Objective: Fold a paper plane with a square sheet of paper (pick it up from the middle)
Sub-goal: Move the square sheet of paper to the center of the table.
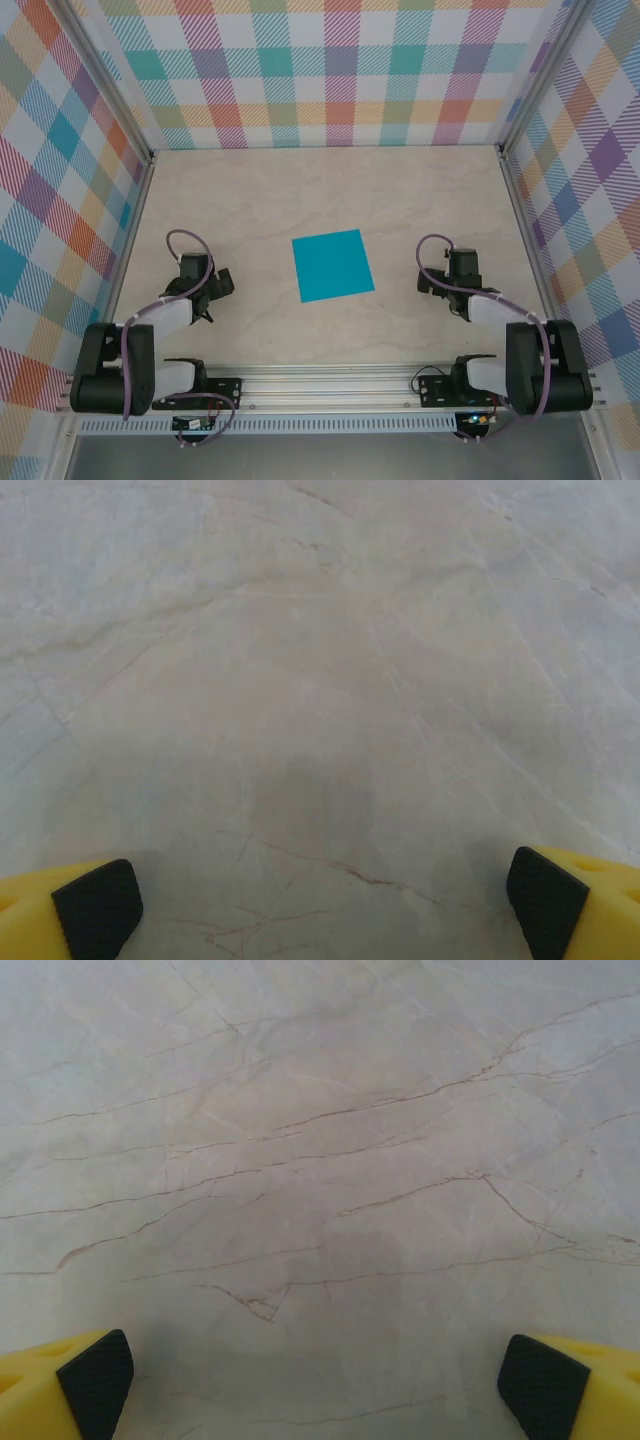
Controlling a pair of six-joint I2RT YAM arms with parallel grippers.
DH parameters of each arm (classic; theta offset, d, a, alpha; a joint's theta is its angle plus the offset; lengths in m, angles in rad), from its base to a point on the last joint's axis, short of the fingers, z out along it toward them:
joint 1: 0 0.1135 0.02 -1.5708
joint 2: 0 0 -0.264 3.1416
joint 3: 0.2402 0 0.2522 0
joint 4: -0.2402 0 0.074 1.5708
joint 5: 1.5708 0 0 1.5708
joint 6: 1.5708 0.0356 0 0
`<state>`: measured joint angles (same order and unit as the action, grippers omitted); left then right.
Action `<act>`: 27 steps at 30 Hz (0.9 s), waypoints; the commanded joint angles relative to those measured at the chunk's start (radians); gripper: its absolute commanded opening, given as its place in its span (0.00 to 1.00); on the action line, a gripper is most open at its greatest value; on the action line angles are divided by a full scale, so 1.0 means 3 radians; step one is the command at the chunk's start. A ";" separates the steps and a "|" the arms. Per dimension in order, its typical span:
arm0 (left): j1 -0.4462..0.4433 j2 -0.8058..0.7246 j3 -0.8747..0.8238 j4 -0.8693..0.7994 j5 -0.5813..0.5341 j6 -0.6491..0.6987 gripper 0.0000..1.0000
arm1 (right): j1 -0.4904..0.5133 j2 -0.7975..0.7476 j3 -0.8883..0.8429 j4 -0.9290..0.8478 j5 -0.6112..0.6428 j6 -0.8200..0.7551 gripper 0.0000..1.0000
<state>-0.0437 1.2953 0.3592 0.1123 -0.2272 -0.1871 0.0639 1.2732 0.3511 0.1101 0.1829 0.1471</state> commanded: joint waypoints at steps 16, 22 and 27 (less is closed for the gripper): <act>-0.0074 0.0890 0.0235 0.2251 0.0532 0.0732 1.00 | -0.0198 0.0839 0.0251 0.2236 -0.0684 -0.0459 1.00; -0.0073 0.0893 0.0235 0.2249 0.0532 0.0736 1.00 | -0.0188 0.0678 0.0312 0.2009 -0.0884 -0.0552 1.00; -0.0070 0.0893 0.0235 0.2248 0.0532 0.0732 1.00 | -0.0189 0.0243 0.0773 0.0591 -0.0926 -0.0185 1.00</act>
<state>-0.0566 1.5494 0.4068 0.7242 -0.0895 0.0109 0.0128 1.4239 0.4934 0.4957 -0.0288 0.0376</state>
